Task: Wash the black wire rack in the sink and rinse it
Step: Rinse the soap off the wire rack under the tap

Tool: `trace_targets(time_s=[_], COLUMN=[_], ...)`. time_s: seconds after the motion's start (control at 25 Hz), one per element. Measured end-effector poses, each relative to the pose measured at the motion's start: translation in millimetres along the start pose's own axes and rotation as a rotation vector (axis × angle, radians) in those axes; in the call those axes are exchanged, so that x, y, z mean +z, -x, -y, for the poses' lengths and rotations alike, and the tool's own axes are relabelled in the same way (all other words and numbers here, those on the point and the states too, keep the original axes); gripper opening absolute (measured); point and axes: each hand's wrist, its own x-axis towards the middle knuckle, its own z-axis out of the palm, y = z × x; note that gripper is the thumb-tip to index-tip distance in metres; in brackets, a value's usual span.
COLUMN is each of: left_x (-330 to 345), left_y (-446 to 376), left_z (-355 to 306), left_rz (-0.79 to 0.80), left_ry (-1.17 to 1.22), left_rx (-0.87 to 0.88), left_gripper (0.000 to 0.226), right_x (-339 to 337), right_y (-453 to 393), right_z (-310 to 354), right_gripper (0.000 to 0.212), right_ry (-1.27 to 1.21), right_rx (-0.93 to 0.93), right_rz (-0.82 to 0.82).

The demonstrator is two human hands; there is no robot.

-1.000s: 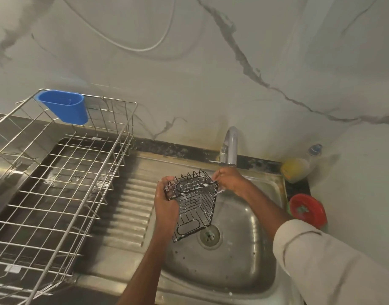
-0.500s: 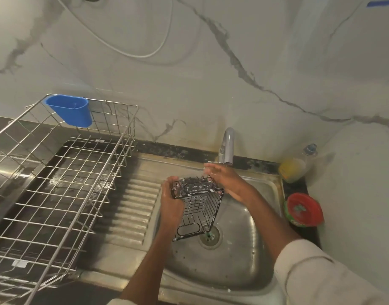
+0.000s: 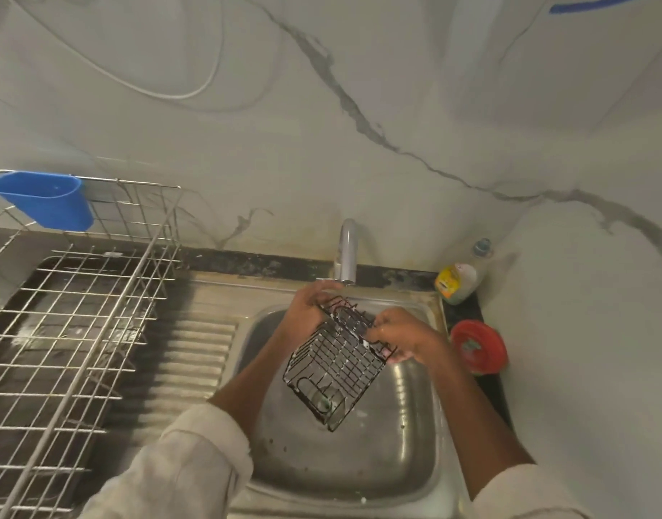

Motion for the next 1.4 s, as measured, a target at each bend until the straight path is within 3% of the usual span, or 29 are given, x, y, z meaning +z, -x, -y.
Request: trace_targets(time_s=[0.16, 0.24, 0.36, 0.52, 0.56, 0.68, 0.8, 0.84, 0.96, 1.04, 1.12, 1.24, 1.4], left_x=[13.4, 18.2, 23.4, 42.0, 45.5, 36.4, 16.9, 12.0, 5.8, 5.8, 5.7, 5.6, 15.0], left_y=[-19.6, -14.0, 15.4, 61.3, 66.6, 70.1, 72.8, 71.9, 63.6, 57.5, 48.2, 30.5, 24.2], left_z=[-14.3, -13.7, -10.1, -35.4, -37.6, -31.8, -24.7, -24.1, -27.4, -32.9, -38.1, -41.3, -25.5], left_rz=[-0.031, -0.104, -0.292, -0.125, -0.146, -0.29, -0.295, -0.281, -0.235, -0.225, -0.195, -0.16, -0.251], left_ry=[-0.233, -0.302, -0.145, 0.078, 0.087, 0.149, 0.118, 0.101, 0.094, 0.117, 0.157, 0.167, 0.039], left_rx=[-0.097, -0.135, -0.239, -0.22, -0.207, -0.26, -0.317, -0.321, -0.344, -0.377, -0.4, -0.391, -0.363], left_gripper=[0.053, 0.05, 0.032, 0.027, 0.022, 0.021, 0.018, 0.016, 0.015, 0.015, 0.012, 0.016, 0.026], right_x=[18.7, 25.7, 39.8, 64.5, 70.2, 74.2, 55.6, 47.4, 39.0, 43.7, 47.0, 56.0, 65.1], right_y=[-4.7, -3.7, 7.5, 9.5, 10.5, 21.3, 29.1, 31.4, 39.0, 34.5, 30.9, 31.3, 30.3], right_z=[-12.9, -16.3, -16.0, -13.5, -12.8, -14.7, -23.0, -25.0, -24.3, -32.3, -31.9, -16.1, -4.6], right_gripper=[0.035, 0.037, 0.033, 0.043, 0.049, 0.052, 0.031, 0.029, 0.022, 0.026, 0.032, 0.024, 0.031], right_ry=[-0.182, -0.242, -0.422, -0.6, -0.632, -0.479, -0.132, -0.118, -0.121, -0.086, -0.139, -0.362, -0.324], right_rx=[0.08, 0.095, 0.055, 0.07, 0.075, 0.043, -0.189, -0.255, -0.272, -0.269, -0.269, -0.212, -0.174], right_rz=[-0.244, -0.287, -0.269, -0.288, -0.266, -0.297, -0.608, -0.582, -0.2, -0.135, -0.211, -0.365, -0.526])
